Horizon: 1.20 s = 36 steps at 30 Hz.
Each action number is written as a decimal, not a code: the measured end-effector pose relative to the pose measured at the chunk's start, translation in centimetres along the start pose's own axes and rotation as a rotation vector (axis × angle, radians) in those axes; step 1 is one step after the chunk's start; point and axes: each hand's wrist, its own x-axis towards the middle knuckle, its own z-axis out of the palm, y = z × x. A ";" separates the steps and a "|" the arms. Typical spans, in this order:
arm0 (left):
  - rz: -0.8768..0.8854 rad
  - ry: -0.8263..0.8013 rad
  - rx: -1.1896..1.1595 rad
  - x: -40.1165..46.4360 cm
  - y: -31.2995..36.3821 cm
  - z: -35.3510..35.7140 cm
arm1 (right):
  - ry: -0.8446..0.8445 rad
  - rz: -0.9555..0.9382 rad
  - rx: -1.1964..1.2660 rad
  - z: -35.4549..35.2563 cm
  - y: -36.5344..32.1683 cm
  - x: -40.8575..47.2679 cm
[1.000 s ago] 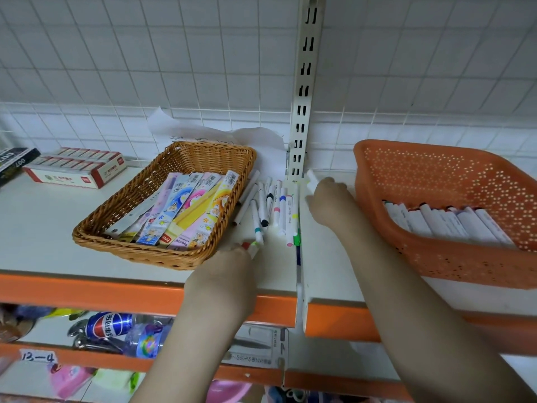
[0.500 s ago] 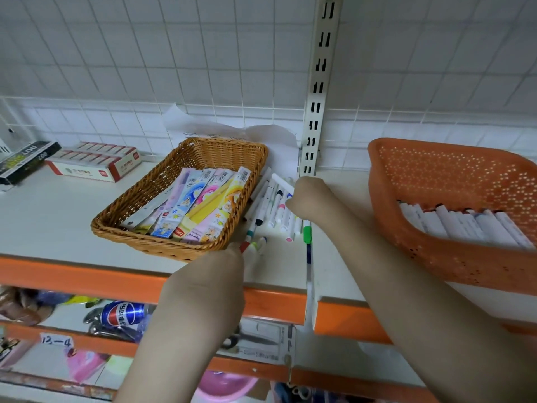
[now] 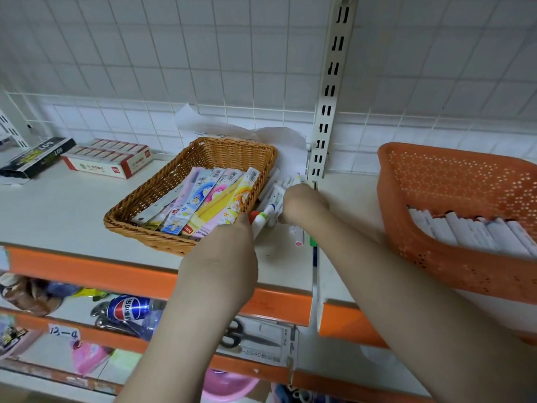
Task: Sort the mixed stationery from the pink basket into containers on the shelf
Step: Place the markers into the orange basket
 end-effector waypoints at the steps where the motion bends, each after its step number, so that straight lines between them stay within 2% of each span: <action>1: -0.021 -0.046 0.002 -0.1 0.7 -0.3 | -0.024 -0.018 0.036 -0.2 0.3 -0.3; 5: -0.019 0.034 -0.035 0.3 1.1 -0.7 | -0.067 -0.025 0.157 -0.8 1.4 -0.8; 9: 0.002 0.139 -0.112 1.5 2.2 -1.8 | -0.132 -0.052 0.094 -1.0 1.1 -1.1; 12: -0.003 0.161 -0.192 3.2 3.1 -2.5 | -0.183 -0.069 0.345 -0.9 1.9 -1.2; 15: -0.025 0.154 -0.252 4.9 3.9 -2.8 | -0.056 -0.012 0.769 -1.5 3.8 -2.6; 21: -0.025 0.064 -0.211 8.9 6.5 -0.9 | 0.343 -0.040 0.840 -3.4 6.3 -4.9; 25: -0.071 0.009 -0.107 10.3 7.4 1.6 | 0.516 -0.148 1.104 -5.7 6.3 -7.2; 27: -0.084 0.023 -0.036 10.5 7.3 2.5 | 0.532 -0.165 1.189 -7.2 6.9 -8.2; 32: -0.057 0.030 0.091 10.9 7.1 2.5 | 0.445 -0.156 1.337 -8.1 8.1 -9.5; 36: -0.040 -0.029 0.045 11.4 7.3 2.0 | 0.437 -0.115 1.380 -7.8 8.2 -9.4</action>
